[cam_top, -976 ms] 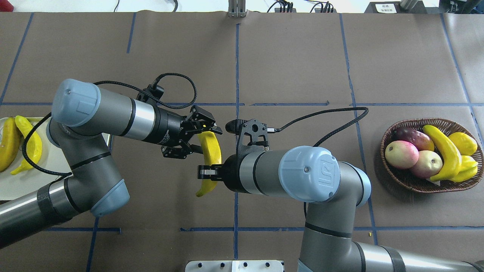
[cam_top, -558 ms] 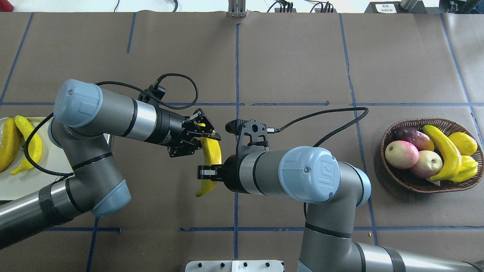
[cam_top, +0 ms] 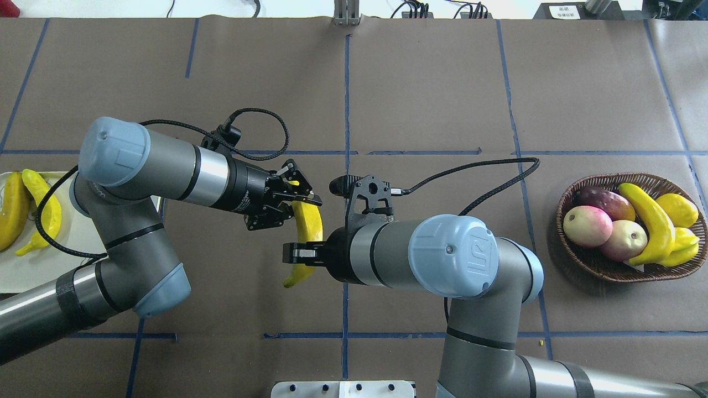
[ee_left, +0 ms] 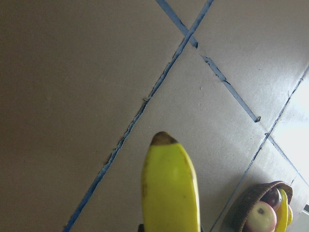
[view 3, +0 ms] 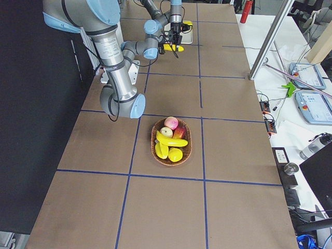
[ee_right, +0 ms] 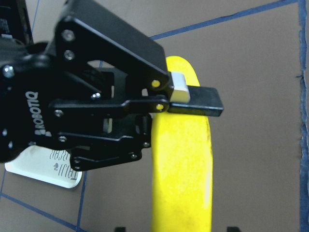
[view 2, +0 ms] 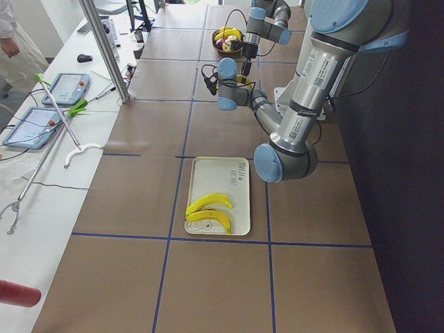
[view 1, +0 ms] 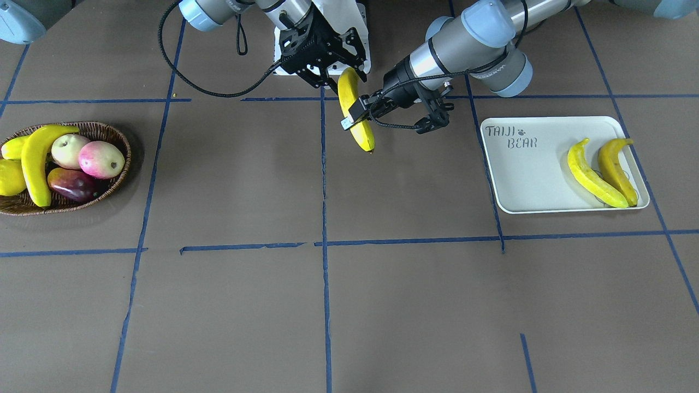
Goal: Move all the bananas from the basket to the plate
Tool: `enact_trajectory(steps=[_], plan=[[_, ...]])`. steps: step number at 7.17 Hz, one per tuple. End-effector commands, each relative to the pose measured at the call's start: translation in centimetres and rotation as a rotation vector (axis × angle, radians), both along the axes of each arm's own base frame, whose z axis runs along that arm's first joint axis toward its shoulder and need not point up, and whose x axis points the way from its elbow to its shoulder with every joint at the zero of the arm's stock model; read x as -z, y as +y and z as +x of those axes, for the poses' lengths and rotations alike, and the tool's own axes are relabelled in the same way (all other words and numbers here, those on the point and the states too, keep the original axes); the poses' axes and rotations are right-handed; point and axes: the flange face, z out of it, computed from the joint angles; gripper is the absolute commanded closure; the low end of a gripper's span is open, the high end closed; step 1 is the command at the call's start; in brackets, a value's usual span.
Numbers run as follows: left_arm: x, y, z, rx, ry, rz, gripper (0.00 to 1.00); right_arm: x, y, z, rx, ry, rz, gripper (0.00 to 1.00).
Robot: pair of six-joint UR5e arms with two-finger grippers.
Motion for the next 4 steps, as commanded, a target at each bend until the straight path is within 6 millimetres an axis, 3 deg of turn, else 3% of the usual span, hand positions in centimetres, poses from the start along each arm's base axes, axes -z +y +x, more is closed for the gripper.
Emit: enact_trajectory(steps=[1, 2, 3, 4], plan=[[-0.6, 0.0, 0.0, -0.001, -0.009, 0.004, 1.0, -0.5, -0.1, 0.4, 0.013, 0.009, -0.006, 0.01], [-0.8, -0.1, -0.1, 0.004, -0.014, 0.005, 1.0, -1.4, -0.9, 1.2, 0.039, 0.022, -0.021, 0.01], [-2.2, -0.6, -0.7, 0.016, -0.037, -0.009, 1.0, -3.6, -1.6, 1.8, 0.052, 0.052, -0.04, 0.01], [-4.0, -1.4, -1.8, 0.037, -0.065, 0.007, 1.0, -5.8, -3.5, 3.6, 0.071, 0.08, -0.068, 0.01]])
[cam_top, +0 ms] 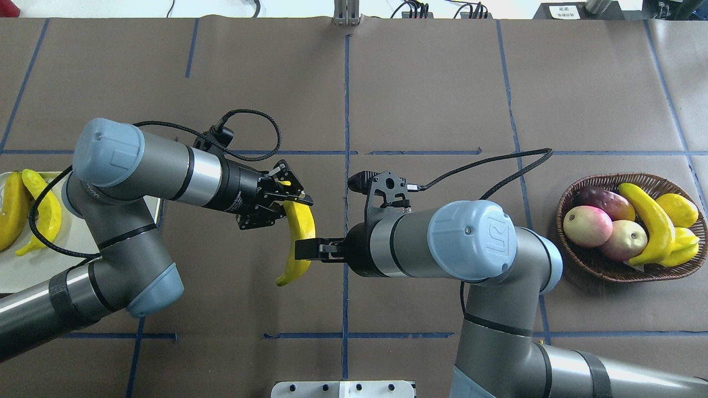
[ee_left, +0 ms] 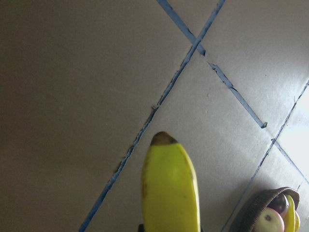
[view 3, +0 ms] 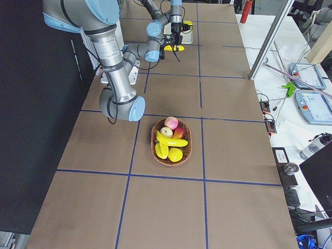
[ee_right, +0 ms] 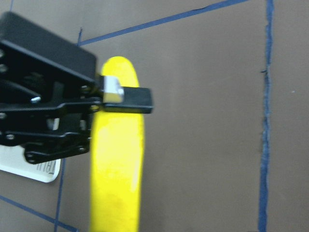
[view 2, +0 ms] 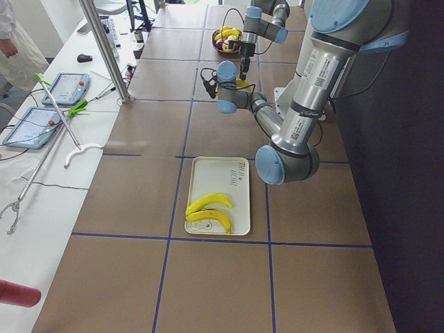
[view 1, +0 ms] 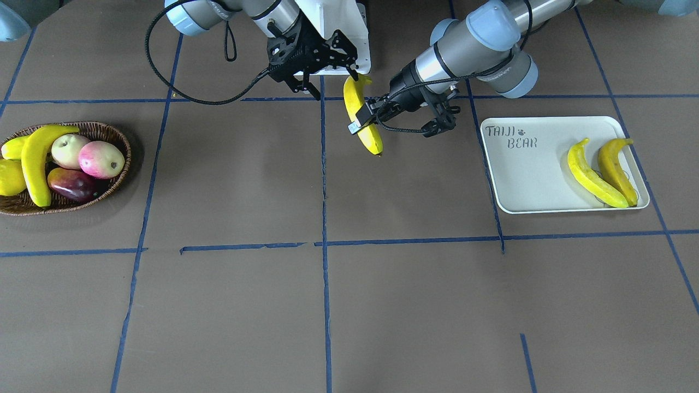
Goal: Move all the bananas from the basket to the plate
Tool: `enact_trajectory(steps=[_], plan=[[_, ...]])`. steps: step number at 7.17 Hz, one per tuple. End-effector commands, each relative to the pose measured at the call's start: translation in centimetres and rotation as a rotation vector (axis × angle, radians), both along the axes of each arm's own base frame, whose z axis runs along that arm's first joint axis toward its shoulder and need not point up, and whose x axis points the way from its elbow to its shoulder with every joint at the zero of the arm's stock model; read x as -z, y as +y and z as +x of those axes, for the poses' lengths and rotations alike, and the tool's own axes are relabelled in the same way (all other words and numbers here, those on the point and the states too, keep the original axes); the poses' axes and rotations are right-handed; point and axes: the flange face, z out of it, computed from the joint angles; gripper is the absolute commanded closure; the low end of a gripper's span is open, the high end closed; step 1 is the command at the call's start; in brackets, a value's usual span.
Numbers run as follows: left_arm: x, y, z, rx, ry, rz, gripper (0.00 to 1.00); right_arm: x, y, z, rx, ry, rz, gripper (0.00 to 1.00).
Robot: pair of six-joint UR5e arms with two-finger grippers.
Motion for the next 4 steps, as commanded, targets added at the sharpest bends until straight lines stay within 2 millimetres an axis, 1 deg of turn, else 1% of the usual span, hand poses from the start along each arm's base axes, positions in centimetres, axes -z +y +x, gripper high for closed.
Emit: enact_trajectory(steps=[1, 2, 3, 4], plan=[[-4.3, -1.7, -2.6, 0.042, -0.071, 0.021, 1.0, -4.8, -3.3, 5.1, 0.032, 0.05, -0.057, 0.01], [-8.0, -2.7, -5.1, 0.066, -0.13, 0.038, 1.0, -7.3, -4.9, 8.3, 0.031, 0.075, -0.083, 0.01], [-12.5, -3.1, -7.5, 0.076, -0.202, 0.073, 1.0, -10.4, -6.1, 10.5, 0.053, 0.12, -0.063, 0.01], [-16.8, -4.1, -11.7, 0.116, -0.272, 0.085, 1.0, -14.3, -7.1, 13.0, 0.064, 0.178, -0.041, 0.01]])
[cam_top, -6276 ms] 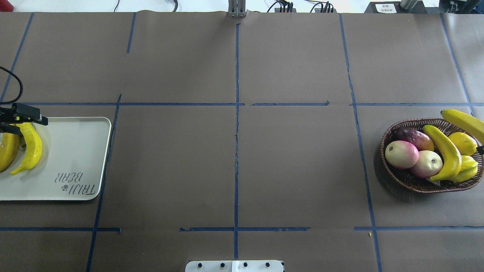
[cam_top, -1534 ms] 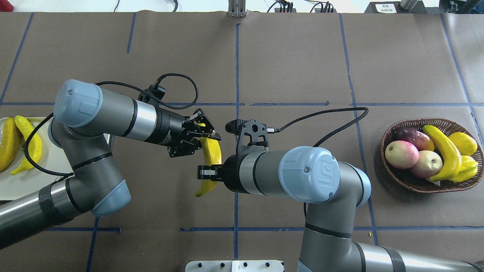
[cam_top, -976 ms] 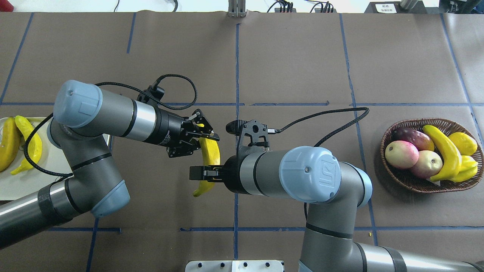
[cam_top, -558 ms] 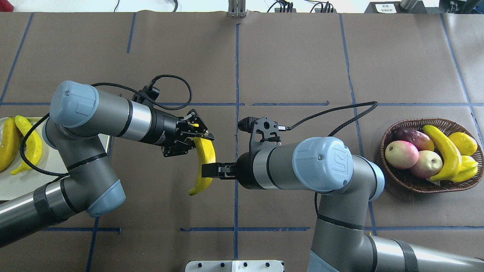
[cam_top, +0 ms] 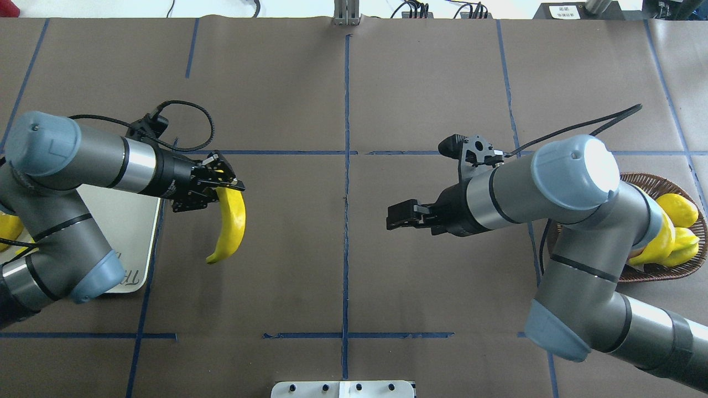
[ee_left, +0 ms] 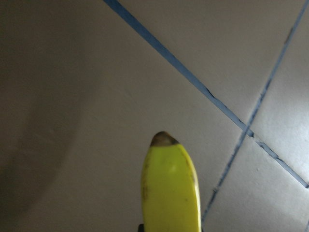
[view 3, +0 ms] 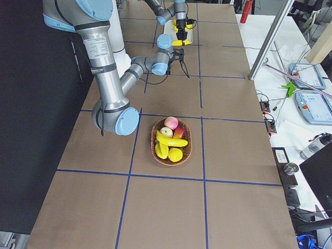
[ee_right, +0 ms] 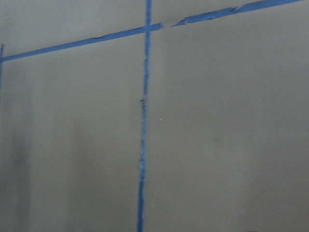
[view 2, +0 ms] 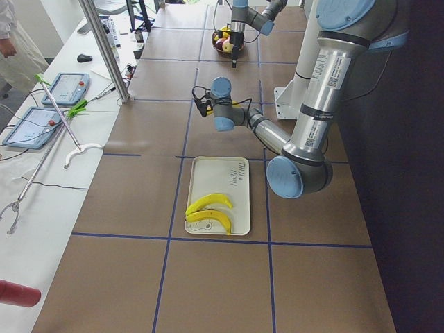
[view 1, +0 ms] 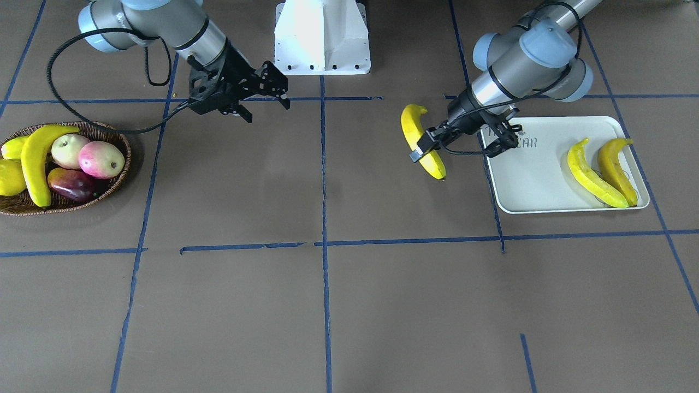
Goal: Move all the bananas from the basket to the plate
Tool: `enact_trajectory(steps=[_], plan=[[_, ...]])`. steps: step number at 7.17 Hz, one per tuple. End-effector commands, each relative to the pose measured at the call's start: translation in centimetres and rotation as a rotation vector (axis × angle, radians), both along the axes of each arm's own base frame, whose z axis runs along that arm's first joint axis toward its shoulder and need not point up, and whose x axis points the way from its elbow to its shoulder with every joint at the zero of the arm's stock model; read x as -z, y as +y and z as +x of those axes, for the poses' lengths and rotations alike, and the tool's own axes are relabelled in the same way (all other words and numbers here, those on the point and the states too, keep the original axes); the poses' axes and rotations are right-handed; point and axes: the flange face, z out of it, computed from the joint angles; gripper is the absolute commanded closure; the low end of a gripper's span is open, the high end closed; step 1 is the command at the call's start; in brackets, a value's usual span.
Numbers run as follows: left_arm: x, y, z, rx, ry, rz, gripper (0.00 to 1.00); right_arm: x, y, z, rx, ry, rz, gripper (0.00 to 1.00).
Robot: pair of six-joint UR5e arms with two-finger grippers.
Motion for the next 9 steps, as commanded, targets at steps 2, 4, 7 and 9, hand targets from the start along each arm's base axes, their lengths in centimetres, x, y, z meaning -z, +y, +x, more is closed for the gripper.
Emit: enact_trajectory(steps=[2, 4, 7, 9], plan=[[-12.4, -1.0, -11.1, 0.037, -0.214, 0.046, 1.0, -12.6, -3.2, 10.8, 0.084, 0.172, 0.138, 0.01], [-16.8, -0.5, -13.2, 0.005, -0.3, 0.033, 1.0, -18.8, -3.4, 16.8, 0.129, 0.247, 0.2, 0.01], [-22.9, -1.5, -13.7, 0.048, -0.404, -0.041, 0.97, -22.9, -3.0, 19.4, 0.189, 0.307, 0.275, 0.01], [-23.5, -2.0, -14.7, 0.05, -0.421, -0.018, 0.64, -22.9, -3.0, 19.4, 0.189, 0.307, 0.275, 0.01]])
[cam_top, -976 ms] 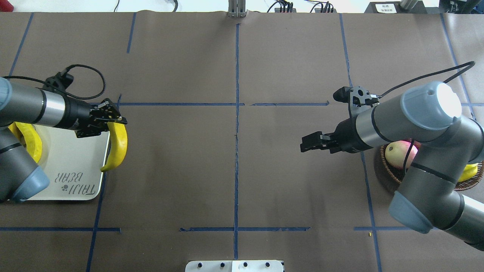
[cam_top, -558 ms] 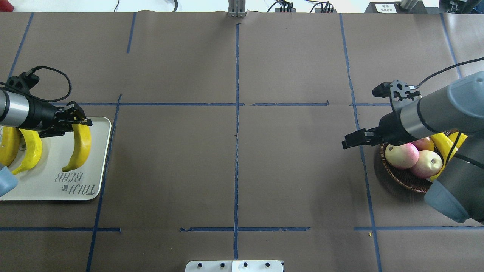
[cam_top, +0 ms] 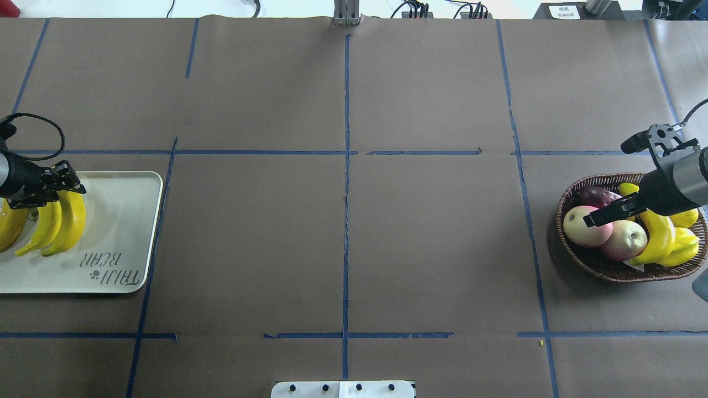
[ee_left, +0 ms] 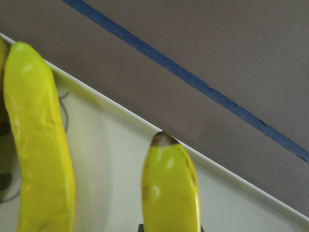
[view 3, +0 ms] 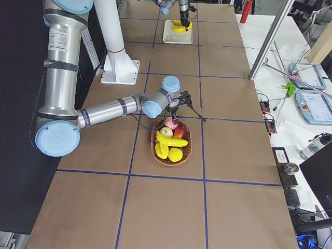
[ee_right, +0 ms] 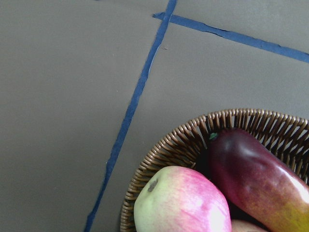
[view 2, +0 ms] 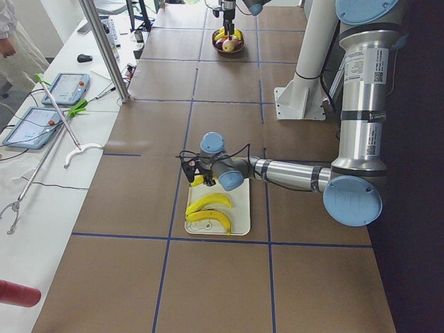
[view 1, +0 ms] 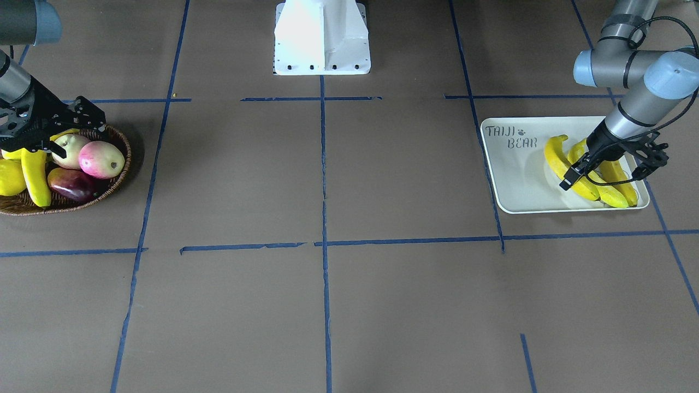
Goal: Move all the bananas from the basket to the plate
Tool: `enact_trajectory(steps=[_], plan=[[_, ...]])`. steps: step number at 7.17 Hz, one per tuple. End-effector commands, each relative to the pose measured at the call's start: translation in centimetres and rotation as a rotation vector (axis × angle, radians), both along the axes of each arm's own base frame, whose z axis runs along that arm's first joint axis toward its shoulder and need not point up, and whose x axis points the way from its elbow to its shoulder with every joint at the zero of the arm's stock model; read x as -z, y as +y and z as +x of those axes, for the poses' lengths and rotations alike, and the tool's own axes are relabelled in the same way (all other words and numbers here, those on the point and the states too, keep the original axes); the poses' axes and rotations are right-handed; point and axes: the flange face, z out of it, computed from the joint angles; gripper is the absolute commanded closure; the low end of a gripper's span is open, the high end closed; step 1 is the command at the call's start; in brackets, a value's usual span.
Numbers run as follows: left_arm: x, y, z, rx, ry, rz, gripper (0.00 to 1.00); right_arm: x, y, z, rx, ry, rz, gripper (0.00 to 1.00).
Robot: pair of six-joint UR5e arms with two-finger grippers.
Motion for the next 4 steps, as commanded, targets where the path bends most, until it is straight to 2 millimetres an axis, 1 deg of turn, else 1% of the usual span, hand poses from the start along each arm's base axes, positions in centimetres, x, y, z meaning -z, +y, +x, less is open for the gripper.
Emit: enact_trajectory(steps=[1, 2, 3, 4], plan=[[-0.5, -0.9, -2.0, -0.011, -0.03, 0.06, 0.09, 0.0, 0.0, 0.1, 0.001, 0.0, 0.003, 0.01], [-0.2, -1.7, -4.0, 0.009, -0.03, 0.074, 0.0, 0.1, 0.1, 0.3, -0.002, -0.001, 0.004, 0.01], [0.3, -2.3, -5.9, 0.015, -0.026, 0.086, 0.0, 0.0, 0.2, 0.7, -0.007, 0.0, 0.001, 0.01], [2.3, -2.1, -6.7, -0.058, 0.023, 0.14, 0.0, -0.6, 0.1, 1.9, -0.029, 0.009, -0.008, 0.01]])
